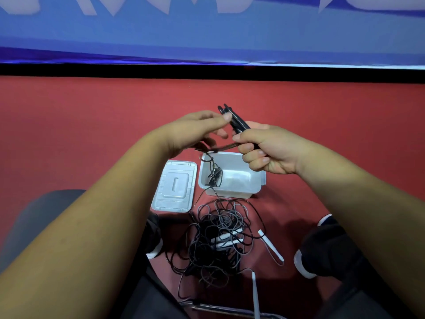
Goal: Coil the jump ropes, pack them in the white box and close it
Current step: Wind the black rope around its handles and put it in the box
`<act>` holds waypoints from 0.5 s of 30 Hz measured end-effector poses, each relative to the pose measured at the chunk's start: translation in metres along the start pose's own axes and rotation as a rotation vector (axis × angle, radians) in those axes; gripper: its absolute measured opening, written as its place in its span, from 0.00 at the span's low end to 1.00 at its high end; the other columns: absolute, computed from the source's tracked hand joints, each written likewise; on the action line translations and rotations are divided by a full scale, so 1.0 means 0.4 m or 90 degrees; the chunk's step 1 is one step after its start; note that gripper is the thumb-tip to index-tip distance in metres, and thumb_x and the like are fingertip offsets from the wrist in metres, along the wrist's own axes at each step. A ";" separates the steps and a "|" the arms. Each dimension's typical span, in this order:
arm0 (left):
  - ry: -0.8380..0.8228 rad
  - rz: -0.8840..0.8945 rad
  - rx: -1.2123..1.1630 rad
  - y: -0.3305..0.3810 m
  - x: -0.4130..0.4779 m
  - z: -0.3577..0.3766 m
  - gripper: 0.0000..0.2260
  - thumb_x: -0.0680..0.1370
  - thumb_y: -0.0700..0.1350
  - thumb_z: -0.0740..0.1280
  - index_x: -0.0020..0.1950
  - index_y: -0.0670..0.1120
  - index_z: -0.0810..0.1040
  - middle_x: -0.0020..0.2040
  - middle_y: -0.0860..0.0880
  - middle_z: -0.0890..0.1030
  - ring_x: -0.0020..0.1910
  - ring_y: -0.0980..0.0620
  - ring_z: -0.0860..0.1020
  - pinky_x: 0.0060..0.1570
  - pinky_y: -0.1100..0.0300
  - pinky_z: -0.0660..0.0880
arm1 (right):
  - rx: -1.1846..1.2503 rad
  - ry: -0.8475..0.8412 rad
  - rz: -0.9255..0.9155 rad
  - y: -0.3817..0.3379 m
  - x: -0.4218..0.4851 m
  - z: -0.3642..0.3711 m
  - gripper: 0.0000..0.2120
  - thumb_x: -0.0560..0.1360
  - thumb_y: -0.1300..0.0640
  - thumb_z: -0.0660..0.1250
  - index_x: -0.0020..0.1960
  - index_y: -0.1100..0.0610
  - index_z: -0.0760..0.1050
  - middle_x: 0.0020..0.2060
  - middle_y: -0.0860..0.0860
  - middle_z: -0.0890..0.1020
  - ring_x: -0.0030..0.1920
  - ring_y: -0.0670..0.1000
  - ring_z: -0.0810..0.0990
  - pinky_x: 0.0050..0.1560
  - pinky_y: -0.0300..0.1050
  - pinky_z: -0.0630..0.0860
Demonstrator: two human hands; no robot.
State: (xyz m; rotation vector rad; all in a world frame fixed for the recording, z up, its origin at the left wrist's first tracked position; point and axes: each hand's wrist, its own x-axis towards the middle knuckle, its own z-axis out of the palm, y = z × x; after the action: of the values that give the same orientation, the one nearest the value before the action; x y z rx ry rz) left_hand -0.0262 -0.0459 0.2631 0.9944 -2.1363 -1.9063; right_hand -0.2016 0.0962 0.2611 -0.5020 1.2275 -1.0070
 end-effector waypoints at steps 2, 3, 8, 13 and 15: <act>0.035 0.037 -0.056 0.005 0.006 0.009 0.22 0.81 0.62 0.67 0.63 0.46 0.81 0.55 0.46 0.85 0.46 0.46 0.82 0.49 0.49 0.78 | -0.027 -0.018 0.005 0.005 0.002 0.004 0.06 0.83 0.63 0.65 0.57 0.53 0.73 0.33 0.49 0.66 0.28 0.45 0.56 0.24 0.37 0.53; 0.039 0.053 -0.088 0.007 0.008 0.013 0.20 0.83 0.57 0.66 0.66 0.44 0.80 0.54 0.46 0.85 0.46 0.47 0.82 0.48 0.51 0.79 | -0.028 -0.028 0.007 0.007 0.003 0.006 0.07 0.83 0.63 0.65 0.58 0.53 0.72 0.34 0.49 0.67 0.28 0.45 0.57 0.24 0.37 0.54; 0.062 0.107 -0.133 -0.001 0.026 0.011 0.13 0.84 0.40 0.67 0.69 0.39 0.78 0.52 0.43 0.84 0.42 0.51 0.81 0.42 0.59 0.77 | 0.044 -0.075 0.003 0.011 0.003 0.003 0.11 0.84 0.62 0.65 0.64 0.52 0.70 0.35 0.50 0.69 0.27 0.43 0.61 0.24 0.35 0.60; 0.101 0.152 -0.120 0.004 0.031 0.010 0.10 0.82 0.35 0.69 0.63 0.39 0.81 0.45 0.43 0.82 0.37 0.52 0.79 0.41 0.61 0.77 | 0.072 -0.094 -0.013 0.018 -0.005 0.013 0.10 0.84 0.60 0.64 0.65 0.54 0.74 0.34 0.50 0.71 0.28 0.43 0.65 0.26 0.35 0.65; 0.105 0.164 -0.100 0.007 0.028 0.007 0.10 0.81 0.34 0.69 0.62 0.40 0.82 0.45 0.43 0.83 0.36 0.53 0.79 0.41 0.60 0.78 | 0.052 -0.101 -0.022 0.024 -0.006 0.015 0.10 0.85 0.58 0.64 0.65 0.54 0.77 0.35 0.51 0.73 0.29 0.45 0.69 0.28 0.37 0.69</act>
State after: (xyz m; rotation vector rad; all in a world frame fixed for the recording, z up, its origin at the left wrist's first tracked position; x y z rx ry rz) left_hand -0.0373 -0.0494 0.2614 0.7743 -1.8879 -1.7704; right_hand -0.1928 0.1020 0.2567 -0.5303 1.0352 -1.0235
